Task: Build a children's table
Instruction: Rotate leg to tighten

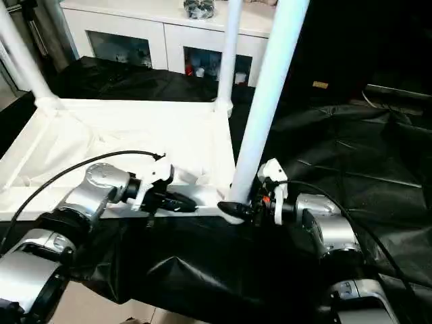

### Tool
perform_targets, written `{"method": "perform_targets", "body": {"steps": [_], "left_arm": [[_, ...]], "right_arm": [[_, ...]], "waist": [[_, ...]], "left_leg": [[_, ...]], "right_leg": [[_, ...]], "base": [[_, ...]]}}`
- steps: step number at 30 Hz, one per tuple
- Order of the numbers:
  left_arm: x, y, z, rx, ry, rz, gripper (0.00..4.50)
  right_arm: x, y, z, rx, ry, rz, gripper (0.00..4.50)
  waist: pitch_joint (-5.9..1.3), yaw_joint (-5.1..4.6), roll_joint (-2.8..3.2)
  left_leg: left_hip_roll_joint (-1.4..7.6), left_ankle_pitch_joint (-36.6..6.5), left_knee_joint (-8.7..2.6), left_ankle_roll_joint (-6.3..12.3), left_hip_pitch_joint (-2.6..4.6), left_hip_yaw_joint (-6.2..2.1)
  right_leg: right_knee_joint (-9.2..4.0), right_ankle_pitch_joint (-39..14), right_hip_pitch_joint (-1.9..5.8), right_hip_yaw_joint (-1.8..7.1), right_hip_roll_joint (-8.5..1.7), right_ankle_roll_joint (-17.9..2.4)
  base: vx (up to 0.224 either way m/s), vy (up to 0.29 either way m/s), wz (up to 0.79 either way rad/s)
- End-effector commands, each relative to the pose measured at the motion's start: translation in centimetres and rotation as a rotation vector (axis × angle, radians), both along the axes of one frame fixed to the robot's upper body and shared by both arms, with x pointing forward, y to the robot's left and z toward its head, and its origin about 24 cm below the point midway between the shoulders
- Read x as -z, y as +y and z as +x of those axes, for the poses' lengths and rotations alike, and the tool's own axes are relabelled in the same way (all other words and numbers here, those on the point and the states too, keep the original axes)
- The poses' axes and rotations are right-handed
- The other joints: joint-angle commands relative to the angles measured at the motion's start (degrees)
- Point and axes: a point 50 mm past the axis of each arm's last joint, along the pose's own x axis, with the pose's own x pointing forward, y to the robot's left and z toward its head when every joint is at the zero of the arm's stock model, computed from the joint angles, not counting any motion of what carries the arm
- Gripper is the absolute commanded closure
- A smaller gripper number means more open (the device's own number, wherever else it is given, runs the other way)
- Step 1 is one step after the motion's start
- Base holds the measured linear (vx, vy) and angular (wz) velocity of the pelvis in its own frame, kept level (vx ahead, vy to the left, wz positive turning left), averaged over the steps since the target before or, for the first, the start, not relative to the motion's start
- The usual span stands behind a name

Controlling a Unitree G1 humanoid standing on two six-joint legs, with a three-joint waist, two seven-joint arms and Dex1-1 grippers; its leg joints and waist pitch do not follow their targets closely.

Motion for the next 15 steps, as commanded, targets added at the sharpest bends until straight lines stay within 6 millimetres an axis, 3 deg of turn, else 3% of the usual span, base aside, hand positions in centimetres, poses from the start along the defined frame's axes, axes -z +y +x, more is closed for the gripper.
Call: {"method": "perform_targets", "body": {"steps": [1,6,11,15], "left_arm": [[-1.4,-0.9,0.3,0.049,-0.057,-0.047,4.50],[-1.3,-0.9,0.2,0.055,-0.050,-0.052,4.50],[-1.1,-1.1,0.0,0.051,-0.050,-0.053,4.50],[-0.5,-2.5,0.7,-0.066,-0.099,-0.029,4.50]], "right_arm": [[1.1,0.9,-1.0,-0.063,0.070,-0.004,1.22],[1.0,1.2,-1.1,-0.075,0.083,0.012,1.70],[1.1,1.4,-1.2,-0.077,0.083,0.015,1.79],[2.1,2.2,-0.1,0.121,0.055,-0.023,1.81]], "waist": [[-3.48,0.20,0.14],[-3.44,0.39,0.06],[-3.47,0.63,0.05],[-3.30,0.57,-0.08]], "left_leg": [[0.60,-11.8,-3.26,3.46,0.89,0.03],[0.65,-11.7,-3.28,3.59,0.98,0.06],[0.63,-11.7,-3.27,3.01,0.97,0.06],[0.60,-12.4,-3.36,2.28,1.03,0.06]], "right_leg": [[-3.00,-2.7,2.85,1.21,-1.97,-16.5],[-3.04,-3.3,2.81,1.20,-2.04,-16.5],[-3.01,-3.5,2.82,1.27,-2.02,-16.1],[-3.26,-5.3,2.55,1.29,-2.20,-15.5]], "base": [[0.000,0.000,0.00],[0.000,0.000,0.00],[0.000,0.000,0.00],[0.000,0.000,0.00]]}}
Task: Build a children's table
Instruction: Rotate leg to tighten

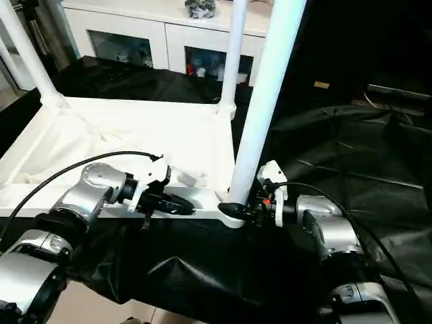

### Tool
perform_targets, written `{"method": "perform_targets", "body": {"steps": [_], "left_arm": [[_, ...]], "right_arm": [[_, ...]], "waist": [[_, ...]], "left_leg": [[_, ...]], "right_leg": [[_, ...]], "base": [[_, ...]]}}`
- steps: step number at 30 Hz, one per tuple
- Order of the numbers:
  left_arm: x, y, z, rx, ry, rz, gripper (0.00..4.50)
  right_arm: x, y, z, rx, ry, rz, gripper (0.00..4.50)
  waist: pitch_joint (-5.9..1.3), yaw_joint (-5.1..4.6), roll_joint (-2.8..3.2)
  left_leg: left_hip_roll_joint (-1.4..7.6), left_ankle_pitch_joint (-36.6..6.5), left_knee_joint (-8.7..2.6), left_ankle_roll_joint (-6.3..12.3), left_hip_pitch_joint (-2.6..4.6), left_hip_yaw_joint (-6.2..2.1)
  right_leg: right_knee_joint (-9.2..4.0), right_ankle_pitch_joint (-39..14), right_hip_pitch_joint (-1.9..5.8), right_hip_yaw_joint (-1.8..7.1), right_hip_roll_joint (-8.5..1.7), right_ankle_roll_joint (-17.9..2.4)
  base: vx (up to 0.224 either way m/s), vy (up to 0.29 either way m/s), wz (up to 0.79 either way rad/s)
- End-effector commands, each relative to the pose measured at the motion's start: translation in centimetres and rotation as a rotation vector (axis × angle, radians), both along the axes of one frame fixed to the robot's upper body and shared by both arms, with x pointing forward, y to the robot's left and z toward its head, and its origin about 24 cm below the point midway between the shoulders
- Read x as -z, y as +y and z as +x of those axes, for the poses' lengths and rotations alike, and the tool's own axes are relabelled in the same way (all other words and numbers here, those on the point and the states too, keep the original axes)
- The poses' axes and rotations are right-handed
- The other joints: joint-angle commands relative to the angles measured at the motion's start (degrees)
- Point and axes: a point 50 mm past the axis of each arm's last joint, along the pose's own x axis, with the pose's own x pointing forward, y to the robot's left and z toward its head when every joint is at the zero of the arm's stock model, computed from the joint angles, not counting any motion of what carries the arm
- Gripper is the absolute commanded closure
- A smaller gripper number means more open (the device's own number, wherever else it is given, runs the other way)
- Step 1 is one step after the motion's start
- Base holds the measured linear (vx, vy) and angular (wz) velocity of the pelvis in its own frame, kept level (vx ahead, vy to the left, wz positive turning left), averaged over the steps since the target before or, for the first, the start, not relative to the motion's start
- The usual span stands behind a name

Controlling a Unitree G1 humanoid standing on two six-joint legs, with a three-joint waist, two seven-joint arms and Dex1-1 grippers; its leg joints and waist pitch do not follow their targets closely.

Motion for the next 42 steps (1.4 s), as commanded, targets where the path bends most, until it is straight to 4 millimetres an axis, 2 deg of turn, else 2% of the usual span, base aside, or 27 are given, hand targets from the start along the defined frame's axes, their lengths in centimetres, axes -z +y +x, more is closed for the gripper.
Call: {"method": "perform_targets", "body": {"steps": [1,2,3,5,6,7,8,11,12,13,14,15,18,21,23,25,27,28,29,30,31,33,36,38,42], "left_arm": [[-0.6,-2.3,0.5,-0.025,-0.064,-0.035,4.50],[-0.7,-3.0,0.9,-0.077,-0.082,-0.038,4.50],[-0.7,-3.0,0.9,-0.078,-0.082,-0.038,4.50],[-0.7,-3.8,1.2,-0.137,-0.095,-0.040,4.50],[-0.8,-4.4,1.3,-0.155,-0.095,-0.045,4.50],[-0.8,-4.4,1.3,-0.156,-0.095,-0.046,4.50],[-0.7,-5.4,1.3,-0.177,-0.092,-0.057,4.50],[-0.7,-6.7,1.0,-0.180,-0.092,-0.077,4.50],[-0.6,-7.0,0.9,-0.173,-0.091,-0.080,4.50],[-0.6,-7.1,0.8,-0.164,-0.090,-0.081,4.50],[-0.5,-7.1,0.7,-0.157,-0.089,-0.081,4.50],[-0.5,-7.1,0.7,-0.152,-0.088,-0.079,4.50],[-0.4,-6.9,0.7,-0.140,-0.085,-0.071,4.50],[-0.4,-6.0,0.7,-0.117,-0.077,-0.055,4.50],[-0.4,-5.2,0.5,-0.077,-0.070,-0.041,4.50],[-0.4,-4.9,0.4,-0.057,-0.063,-0.039,4.50],[-0.4,-4.9,0.4,-0.057,-0.063,-0.039,4.50],[-0.5,-4.0,0.3,-0.010,-0.063,-0.035,4.50],[-0.5,-4.0,0.3,-0.010,-0.063,-0.035,4.50],[-0.6,-3.6,0.2,0.015,-0.060,-0.030,4.50],[-0.6,-3.3,0.1,0.034,-0.058,-0.025,4.50],[-0.7,-2.6,0.1,0.061,-0.058,-0.013,4.50],[-0.9,-1.8,0.0,0.099,-0.040,-0.007,4.50],[-1.0,-1.4,-0.1,0.117,-0.030,-0.006,4.50],[-1.0,-0.8,-0.4,0.145,-0.010,-0.009,4.50]], "right_arm": [[1.9,1.5,-0.3,0.046,0.070,-0.013,1.87],[2.4,1.8,0.4,0.151,0.072,-0.025,1.87],[2.4,1.8,0.4,0.154,0.073,-0.026,1.90],[3.0,2.3,1.0,0.275,0.091,-0.050,1.94],[3.4,2.7,1.2,0.318,0.112,-0.057,1.94],[3.4,2.8,1.2,0.324,0.113,-0.059,1.94],[4.1,3.7,1.4,0.393,0.129,-0.096,1.94],[4.6,5.1,1.7,0.472,0.144,-0.127,1.94],[4.5,5.5,1.7,0.452,0.134,-0.121,1.94],[4.4,5.8,1.7,0.433,0.124,-0.117,1.60],[4.3,6.0,1.7,0.418,0.118,-0.109,1.39],[4.3,6.1,1.8,0.415,0.120,-0.099,1.26],[3.9,6.0,1.9,0.392,0.110,-0.075,0.92],[3.1,5.2,1.9,0.308,0.069,-0.056,0.77],[2.6,4.2,1.6,0.230,0.046,-0.054,0.68],[2.4,3.8,1.5,0.202,0.036,-0.059,0.68],[2.4,3.8,1.5,0.202,0.036,-0.059,0.68],[2.1,2.6,0.8,0.084,0.035,-0.060,0.68],[2.1,2.6,0.8,0.083,0.035,-0.060,0.68],[2.0,2.1,0.4,0.028,0.042,-0.062,0.68],[1.9,1.8,0.1,-0.012,0.049,-0.064,0.68],[1.7,1.2,-0.3,-0.057,0.068,-0.069,0.68],[1.5,0.8,-0.7,-0.113,0.093,-0.051,0.68],[1.3,0.7,-1.0,-0.141,0.102,-0.041,0.68],[1.2,0.7,-1.3,-0.177,0.122,-0.031,0.68]], "waist": [[-3.11,-0.26,-0.07],[-3.02,-0.29,0.01],[-2.97,-0.41,0.02],[-2.88,-1.25,-0.06],[-2.88,-1.41,0.02],[-2.80,-1.76,-0.04],[-2.88,-1.93,0.03],[-2.83,-2.51,0.00],[-2.81,-2.56,0.03],[-2.81,-2.65,0.03],[-2.80,-2.73,-0.04],[-2.84,-2.72,0.02],[-2.86,-2.76,0.04],[-3.02,-2.69,0.01],[-3.16,-2.53,-0.03],[-3.36,-2.52,-0.02],[-3.54,-2.36,0.02],[-3.57,-2.20,0.02],[-3.65,-1.95,-0.12],[-3.63,-1.68,-0.05],[-3.70,-1.41,-0.09],[-3.48,-1.09,-0.01],[-3.16,-0.88,0.07],[-3.16,-0.84,0.06],[-3.25,-0.88,-0.02]], "left_leg": [[0.52,-14.1,-3.55,1.57,0.99,0.03],[0.56,-15.8,-3.69,0.91,1.19,-0.04],[0.56,-16.4,-3.75,0.52,1.23,-0.10],[0.38,-18.5,-4.08,-0.91,1.20,-0.44],[0.35,-19.0,-4.06,-1.04,1.42,-0.44],[0.23,-19.3,-4.12,-1.07,1.18,-0.57],[0.22,-19.1,-4.14,-1.12,1.07,-0.59],[0.09,-19.6,-4.18,-1.02,0.99,-0.64],[0.10,-20.0,-4.15,-0.91,1.08,-0.62],[0.11,-20.9,-4.07,-0.62,1.20,-0.60],[0.07,-20.9,-4.15,-0.24,0.93,-0.65],[0.15,-20.8,-4.16,-0.10,1.01,-0.65],[0.17,-20.8,-4.22,-0.03,0.92,-0.65],[0.26,-20.2,-4.13,0.59,0.89,-0.60],[0.25,-18.6,-4.02,1.25,0.76,-0.53],[0.26,-14.9,-3.75,2.25,0.45,-0.40],[0.30,-12.6,-3.46,2.97,0.51,-0.24],[0.30,-11.5,-3.37,3.51,0.47,-0.16],[0.31,-11.0,-3.24,4.06,0.51,-0.12],[0.39,-9.7,-3.01,5.21,0.51,0.12],[0.37,-9.4,-2.95,6.01,0.52,0.12],[0.56,-10.6,-3.06,6.16,0.63,0.15],[0.78,-14.6,-3.57,3.63,0.95,0.05],[0.78,-15.2,-3.69,2.75,0.97,-0.02],[0.73,-14.3,-3.63,2.42,0.85,-0.01]], "right_leg": [[-3.74,-9.0,2.38,1.28,-2.18,-14.6],[-4.12,-12.6,2.23,1.37,-2.33,-13.7],[-4.27,-13.9,2.12,1.42,-2.35,-13.3],[-4.69,-18.5,1.95,1.38,-2.30,-11.5],[-4.85,-19.2,1.75,1.37,-2.29,-11.3],[-4.97,-20.2,1.86,1.35,-2.25,-10.7],[-5.02,-20.2,1.86,1.36,-2.26,-10.4],[-5.20,-20.6,1.72,1.31,-2.17,-10.2],[-5.31,-20.9,1.64,1.28,-2.15,-10.1],[-5.48,-21.3,1.48,1.30,-2.15,-10.0],[-5.43,-21.1,1.70,1.27,-2.07,-9.8],[-5.40,-20.7,1.62,1.29,-2.07,-9.9],[-5.29,-19.6,1.71,1.30,-2.01,-10.2],[-5.07,-17.1,1.91,1.38,-2.02,-10.9],[-4.80,-14.4,2.21,1.35,-2.01,-11.5],[-4.03,-8.0,2.52,1.37,-1.96,-13.3],[-3.54,-3.8,2.70,1.29,-1.89,-14.8],[-3.30,-1.5,2.88,1.21,-1.82,-15.6],[-3.26,-0.3,3.14,1.12,-1.70,-15.7],[-2.89,2.4,3.04,1.19,-1.69,-16.5],[-2.85,2.9,3.16,1.09,-1.70,-16.7],[-3.03,1.0,2.97,1.09,-1.85,-16.8],[-3.68,-6.9,2.67,1.17,-2.07,-15.9],[-3.73,-8.4,2.63,1.21,-2.04,-15.4],[-3.53,-6.7,2.63,1.26,-2.02,-15.5]], "base": [[0.000,0.000,0.00],[0.000,0.000,0.00],[0.000,0.000,0.00],[0.000,0.000,0.00],[0.000,0.000,0.00],[0.000,0.000,0.00],[0.000,0.000,0.00],[0.000,0.000,0.00],[0.000,0.000,0.00],[0.000,0.000,0.00],[0.000,0.000,0.00],[0.000,0.000,0.00],[0.000,0.000,0.00],[0.000,0.000,0.00],[0.000,0.000,0.00],[0.030,-0.003,0.00],[0.000,0.000,0.00],[0.000,0.000,0.00],[0.000,0.000,0.00],[0.000,0.000,0.00],[0.000,0.000,0.00],[0.000,0.000,0.00],[0.000,0.000,0.00],[0.000,0.000,0.00],[0.000,0.000,0.00]]}}
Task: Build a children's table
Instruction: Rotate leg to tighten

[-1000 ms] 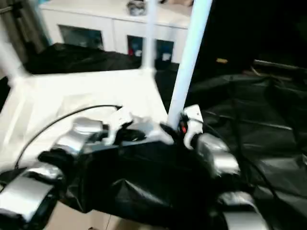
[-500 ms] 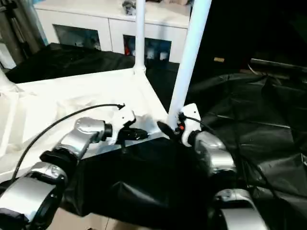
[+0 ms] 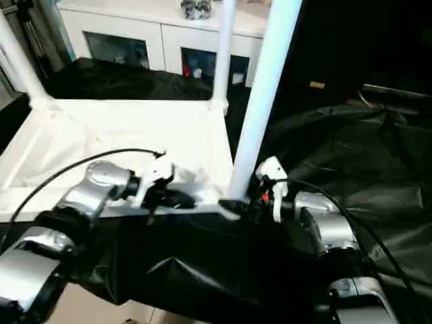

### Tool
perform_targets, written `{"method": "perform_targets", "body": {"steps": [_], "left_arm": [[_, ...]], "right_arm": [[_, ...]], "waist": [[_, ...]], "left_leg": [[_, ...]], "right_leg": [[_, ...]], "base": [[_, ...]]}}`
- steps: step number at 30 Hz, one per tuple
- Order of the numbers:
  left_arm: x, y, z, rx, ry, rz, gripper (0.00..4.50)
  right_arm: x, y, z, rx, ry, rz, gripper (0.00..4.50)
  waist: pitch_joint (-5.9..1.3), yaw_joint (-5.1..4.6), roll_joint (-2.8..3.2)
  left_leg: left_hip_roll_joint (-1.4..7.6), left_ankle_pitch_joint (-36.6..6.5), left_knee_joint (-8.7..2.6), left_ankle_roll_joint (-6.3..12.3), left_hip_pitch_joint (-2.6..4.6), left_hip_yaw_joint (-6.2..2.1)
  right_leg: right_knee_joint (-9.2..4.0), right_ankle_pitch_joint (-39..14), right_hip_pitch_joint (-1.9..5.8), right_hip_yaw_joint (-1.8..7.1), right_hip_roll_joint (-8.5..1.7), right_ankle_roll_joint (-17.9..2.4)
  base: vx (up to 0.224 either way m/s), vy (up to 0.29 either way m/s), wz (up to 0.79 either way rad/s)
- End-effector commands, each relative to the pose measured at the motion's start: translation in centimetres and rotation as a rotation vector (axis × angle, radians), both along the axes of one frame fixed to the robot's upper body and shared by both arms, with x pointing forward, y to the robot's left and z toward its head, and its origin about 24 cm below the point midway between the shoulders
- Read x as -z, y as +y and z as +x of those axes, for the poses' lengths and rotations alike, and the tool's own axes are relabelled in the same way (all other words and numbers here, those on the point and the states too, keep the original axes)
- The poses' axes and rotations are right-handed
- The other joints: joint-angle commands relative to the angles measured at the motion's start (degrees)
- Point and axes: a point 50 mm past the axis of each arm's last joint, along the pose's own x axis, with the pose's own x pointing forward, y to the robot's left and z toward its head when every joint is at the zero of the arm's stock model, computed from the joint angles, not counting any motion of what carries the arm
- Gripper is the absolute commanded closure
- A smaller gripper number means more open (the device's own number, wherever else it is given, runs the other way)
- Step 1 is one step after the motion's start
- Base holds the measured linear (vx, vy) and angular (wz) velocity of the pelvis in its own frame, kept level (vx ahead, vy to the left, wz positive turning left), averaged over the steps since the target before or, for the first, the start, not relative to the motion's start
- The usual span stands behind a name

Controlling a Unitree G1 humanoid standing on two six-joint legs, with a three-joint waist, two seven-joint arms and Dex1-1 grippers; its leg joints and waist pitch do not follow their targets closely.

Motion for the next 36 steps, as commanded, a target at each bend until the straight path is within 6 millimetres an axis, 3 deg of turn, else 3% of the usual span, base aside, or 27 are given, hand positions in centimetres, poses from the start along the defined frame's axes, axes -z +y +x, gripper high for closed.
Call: {"method": "perform_targets", "body": {"steps": [1,5,11,17,21,22,23,26,30,34,36], "left_arm": [[-0.8,-1.4,-0.2,0.090,-0.024,-0.036,4.50],[-0.7,-1.3,-0.3,0.094,-0.017,-0.037,4.50],[-0.6,-1.3,-0.4,0.096,-0.014,-0.039,4.50],[-0.6,-1.8,0.1,0.024,-0.041,-0.045,4.50],[-0.7,-2.8,1.0,-0.101,-0.087,-0.066,4.50],[-0.8,-3.4,1.1,-0.125,-0.096,-0.075,4.50],[-0.8,-3.6,1.2,-0.133,-0.099,-0.078,4.50],[-0.8,-5.3,1.3,-0.174,-0.116,-0.093,4.50],[-0.7,-7.5,1.1,-0.195,-0.116,-0.113,4.50],[-0.7,-8.1,0.9,-0.181,-0.113,-0.127,4.50],[-0.8,-7.9,0.9,-0.174,-0.114,-0.127,4.50]], "right_arm": [[1.6,0.9,-1.2,-0.067,0.101,-0.008,0.86],[1.6,1.0,-1.4,-0.074,0.113,0.006,1.14],[1.5,1.1,-1.5,-0.082,0.125,0.011,1.69],[1.8,1.3,-1.6,-0.047,0.122,0.015,1.79],[2.7,1.8,-0.1,0.195,0.091,-0.012,1.83],[3.0,1.9,0.5,0.289,0.090,-0.034,1.84],[3.2,2.0,0.7,0.323,0.090,-0.043,1.86],[4.0,2.9,1.8,0.527,0.108,-0.075,1.90],[4.4,4.7,2.5,0.657,0.114,-0.109,1.90],[4.1,5.9,2.7,0.635,0.091,-0.072,1.90],[3.9,5.9,2.7,0.607,0.095,-0.037,1.41]], "waist": [[-3.23,0.25,0.10],[-3.31,0.50,0.12],[-3.23,0.70,0.17],[-3.24,1.06,0.13],[-2.98,1.15,0.08],[-2.77,0.94,0.24],[-2.76,0.46,0.10],[-2.73,-0.81,0.34],[-2.80,-1.58,0.54],[-2.89,-1.72,0.49],[-2.87,-1.73,0.38]], "left_leg": [[0.65,-13.7,-3.50,2.55,0.83,0.01],[0.66,-12.1,-3.38,3.07,0.88,0.07],[0.67,-13.4,-3.49,2.30,0.97,0.05],[0.64,-12.9,-3.46,2.19,0.96,0.06],[0.58,-15.7,-3.72,0.65,1.19,-0.01],[0.56,-17.2,-3.89,-0.27,1.35,-0.12],[0.38,-18.3,-4.10,-1.15,1.19,-0.42],[0.20,-19.9,-4.26,-2.05,1.16,-0.68],[0.11,-20.4,-4.17,-1.62,1.22,-0.60],[0.10,-20.0,-4.11,-0.79,1.03,-0.54],[0.11,-20.0,-4.12,-0.32,0.98,-0.49]], "right_leg": [[-3.29,-5.7,2.71,1.26,-2.00,-15.6],[-3.07,-3.4,2.71,1.22,-2.02,-16.2],[-3.34,-5.9,2.66,1.27,-2.08,-15.5],[-3.25,-5.1,2.67,1.28,-2.05,-15.2],[-3.94,-11.6,2.31,1.34,-2.22,-13.6],[-4.27,-14.8,1.88,1.41,-2.37,-12.8],[-4.48,-18.1,2.03,1.34,-2.46,-11.7],[-4.92,-20.6,1.77,1.33,-2.26,-10.3],[-5.08,-18.9,1.55,1.39,-2.03,-10.5],[-4.97,-17.1,1.73,1.39,-1.99,-10.9],[-4.95,-16.4,1.80,1.34,-1.88,-11.0]], "base": [[0.000,0.000,0.00],[0.000,0.000,0.00],[0.000,0.000,0.00],[0.000,0.000,0.00],[0.000,0.000,0.00],[0.000,0.000,0.00],[0.000,0.000,0.00],[0.000,0.000,0.00],[0.000,0.000,0.00],[0.000,0.000,0.00],[0.000,0.000,0.00]]}}
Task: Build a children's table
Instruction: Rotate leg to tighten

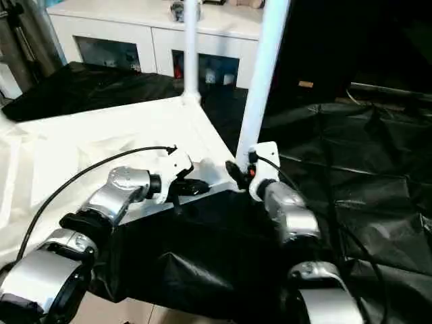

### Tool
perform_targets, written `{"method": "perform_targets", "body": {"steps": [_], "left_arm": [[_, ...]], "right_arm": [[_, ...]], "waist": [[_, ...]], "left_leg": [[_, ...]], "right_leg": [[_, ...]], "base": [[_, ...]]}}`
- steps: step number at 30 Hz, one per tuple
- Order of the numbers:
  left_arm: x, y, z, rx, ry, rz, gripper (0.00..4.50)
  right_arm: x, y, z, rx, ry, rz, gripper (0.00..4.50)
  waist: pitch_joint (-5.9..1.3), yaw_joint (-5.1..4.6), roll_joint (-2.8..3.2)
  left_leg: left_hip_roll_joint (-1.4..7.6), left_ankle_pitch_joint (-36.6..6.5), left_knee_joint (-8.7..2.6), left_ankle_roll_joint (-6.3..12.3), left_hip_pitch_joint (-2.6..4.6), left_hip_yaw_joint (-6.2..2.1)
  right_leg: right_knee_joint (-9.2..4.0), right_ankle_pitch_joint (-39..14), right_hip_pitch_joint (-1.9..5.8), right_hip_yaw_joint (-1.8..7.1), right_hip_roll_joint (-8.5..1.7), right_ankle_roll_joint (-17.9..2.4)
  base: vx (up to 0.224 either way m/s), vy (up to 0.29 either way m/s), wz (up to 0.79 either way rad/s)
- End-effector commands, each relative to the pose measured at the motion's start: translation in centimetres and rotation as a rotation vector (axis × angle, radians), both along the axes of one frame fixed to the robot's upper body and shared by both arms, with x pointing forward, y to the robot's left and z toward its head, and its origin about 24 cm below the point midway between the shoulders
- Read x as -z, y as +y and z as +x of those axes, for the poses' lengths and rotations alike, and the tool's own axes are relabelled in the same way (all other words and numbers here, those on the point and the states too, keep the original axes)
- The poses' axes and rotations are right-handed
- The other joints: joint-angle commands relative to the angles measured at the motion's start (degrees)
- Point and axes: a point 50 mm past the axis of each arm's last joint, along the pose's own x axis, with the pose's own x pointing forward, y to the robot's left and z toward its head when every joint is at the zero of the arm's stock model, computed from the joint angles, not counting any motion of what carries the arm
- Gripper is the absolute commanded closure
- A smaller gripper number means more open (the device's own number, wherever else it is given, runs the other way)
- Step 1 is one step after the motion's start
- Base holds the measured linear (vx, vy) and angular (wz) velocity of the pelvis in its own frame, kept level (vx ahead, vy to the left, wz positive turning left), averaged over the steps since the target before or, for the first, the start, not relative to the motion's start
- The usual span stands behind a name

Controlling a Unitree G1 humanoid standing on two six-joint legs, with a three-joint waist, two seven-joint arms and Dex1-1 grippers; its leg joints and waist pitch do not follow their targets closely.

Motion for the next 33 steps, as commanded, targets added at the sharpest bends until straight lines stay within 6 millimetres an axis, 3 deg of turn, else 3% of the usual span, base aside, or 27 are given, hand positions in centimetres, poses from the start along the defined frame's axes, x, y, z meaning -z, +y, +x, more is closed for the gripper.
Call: {"method": "perform_targets", "body": {"steps": [1,6,8,13,14,15,16,19,25,33], "left_arm": [[-1.7,-3.7,-0.5,0.153,-0.044,-0.081,4.50],[-1.7,-2.4,-0.8,0.215,-0.024,-0.087,4.50],[-1.7,-2.0,-0.9,0.232,-0.020,-0.087,4.50],[-1.8,0.0,-1.1,0.297,0.003,-0.061,4.50],[-1.8,0.1,-1.1,0.305,0.007,-0.060,4.50],[-1.8,0.6,-1.2,0.329,0.019,-0.056,4.50],[-1.8,0.7,-1.2,0.332,0.021,-0.056,4.50],[-1.9,1.7,-1.4,0.373,0.046,-0.045,4.50],[-1.8,2.7,-1.7,0.403,0.075,-0.025,4.50],[-1.8,3.2,-1.9,0.423,0.093,-0.021,4.50]], "right_arm": [[2.7,2.9,-1.7,-0.126,0.144,0.048,1.28],[2.0,1.9,-2.1,-0.274,0.106,0.026,0.85],[1.9,1.6,-2.3,-0.332,0.098,0.015,0.73],[1.2,-0.4,-3.4,-0.523,0.073,-0.007,0.73],[1.2,-0.6,-3.4,-0.537,0.073,-0.007,0.73],[1.0,-1.1,-3.8,-0.583,0.077,-0.008,0.73],[1.0,-1.1,-3.8,-0.589,0.077,-0.009,0.73],[0.7,-1.9,-4.6,-0.678,0.103,0.011,0.73],[0.5,-2.2,-5.5,-0.779,0.135,0.046,0.73],[0.6,-2.1,-6.2,-0.823,0.165,0.065,1.46]], "waist": [[-2.85,-0.03,0.36],[-3.13,0.22,0.36],[-3.28,0.33,0.41],[-3.33,1.07,0.42],[-3.27,1.13,0.43],[-3.23,1.21,-0.02],[-3.15,1.51,0.25],[-3.01,1.83,0.20],[-3.06,2.13,0.13],[-3.11,2.48,-0.02]], "left_leg": [[0.24,-19.9,-4.10,0.05,0.75,-0.41],[0.32,-16.8,-3.83,1.20,0.57,-0.29],[0.37,-14.0,-3.62,2.15,0.39,-0.20],[0.59,-11.9,-3.22,4.24,0.44,0.16],[0.62,-12.1,-3.25,4.31,0.44,0.18],[0.67,-12.7,-3.27,4.39,0.48,0.25],[0.73,-13.3,-3.34,4.13,0.61,0.22],[0.78,-14.6,-3.55,3.16,0.72,0.15],[0.78,-13.9,-3.51,3.00,0.68,0.17],[0.80,-13.3,-3.51,2.77,0.69,0.12]], "right_leg": [[-4.87,-16.4,1.83,1.28,-1.92,-11.1],[-4.25,-10.3,2.27,1.30,-1.89,-12.6],[-3.60,-5.1,2.55,1.29,-1.89,-14.1],[-3.07,-0.7,2.88,1.07,-1.75,-16.1],[-3.07,-0.9,2.84,1.06,-1.80,-16.2],[-3.18,-2.2,2.76,1.05,-1.82,-16.2],[-3.31,-4.3,2.67,1.08,-1.94,-16.0],[-3.50,-6.9,2.63,1.17,-1.91,-15.4],[-3.40,-6.3,2.55,1.20,-1.99,-15.5],[-3.38,-7.1,2.56,1.16,-2.11,-15.2]], "base": [[0.000,0.000,0.00],[0.000,0.000,0.00],[0.000,0.000,0.00],[0.000,0.000,0.00],[0.000,0.000,0.00],[0.000,0.000,0.00],[0.000,0.000,0.00],[0.000,0.000,0.00],[0.000,0.000,0.00],[0.000,0.000,0.00]]}}
